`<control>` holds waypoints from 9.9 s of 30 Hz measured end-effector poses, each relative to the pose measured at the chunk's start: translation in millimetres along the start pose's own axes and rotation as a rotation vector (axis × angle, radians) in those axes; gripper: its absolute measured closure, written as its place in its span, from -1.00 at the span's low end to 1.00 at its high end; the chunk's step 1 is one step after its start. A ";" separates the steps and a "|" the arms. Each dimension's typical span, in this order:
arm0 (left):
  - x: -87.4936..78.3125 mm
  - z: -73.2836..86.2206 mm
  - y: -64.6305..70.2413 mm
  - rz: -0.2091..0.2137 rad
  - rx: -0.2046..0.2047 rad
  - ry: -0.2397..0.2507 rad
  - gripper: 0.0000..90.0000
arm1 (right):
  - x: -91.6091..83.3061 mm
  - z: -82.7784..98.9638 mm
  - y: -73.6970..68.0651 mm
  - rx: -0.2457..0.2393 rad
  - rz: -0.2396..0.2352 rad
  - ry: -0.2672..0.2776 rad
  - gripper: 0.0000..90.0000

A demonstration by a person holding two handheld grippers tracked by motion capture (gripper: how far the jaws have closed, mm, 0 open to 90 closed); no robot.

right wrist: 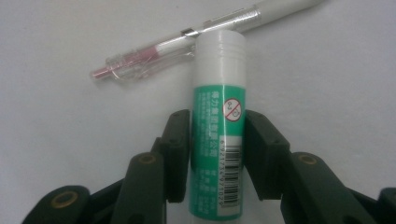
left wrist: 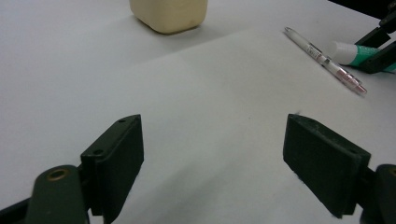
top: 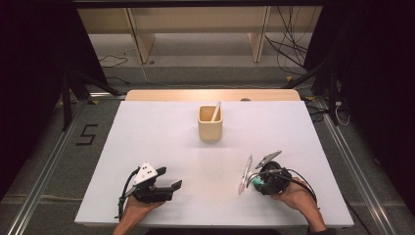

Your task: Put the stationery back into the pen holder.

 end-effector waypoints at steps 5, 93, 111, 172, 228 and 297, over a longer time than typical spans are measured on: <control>-0.1 -0.1 -0.1 0.000 0.000 0.000 -0.55 | -0.5 0.3 -0.1 -0.015 -0.004 0.004 0.46; 63.0 -61.8 59.8 0.209 -0.524 0.031 -0.19 | 9.0 -59.9 -90.0 -0.104 0.027 0.696 0.46; 67.0 -54.5 59.5 0.226 -0.555 0.058 0.21 | 11.7 -60.1 -94.5 -0.095 0.001 0.695 0.46; 65.3 -120.5 -10.3 0.016 -0.330 0.201 0.44 | -20.0 -13.2 -46.8 0.079 0.001 0.689 -0.40; 145.8 -182.8 -31.5 -0.119 -0.203 0.199 0.43 | -31.2 10.4 -47.9 0.108 -0.014 0.693 -0.53; 179.2 -158.0 -30.8 -0.161 -0.125 0.007 0.03 | -29.6 10.4 -51.0 0.104 -0.032 0.693 -0.52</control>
Point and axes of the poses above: each handheld gripper's, and its own axes: x roughly forward along the jaws, z roughly out of its underside, y roughly to its right, the point moved 3 cm from there along x, roughly forward along the jaws, and after that the axes turned 13 degrees about y, right-handed, at the moved point
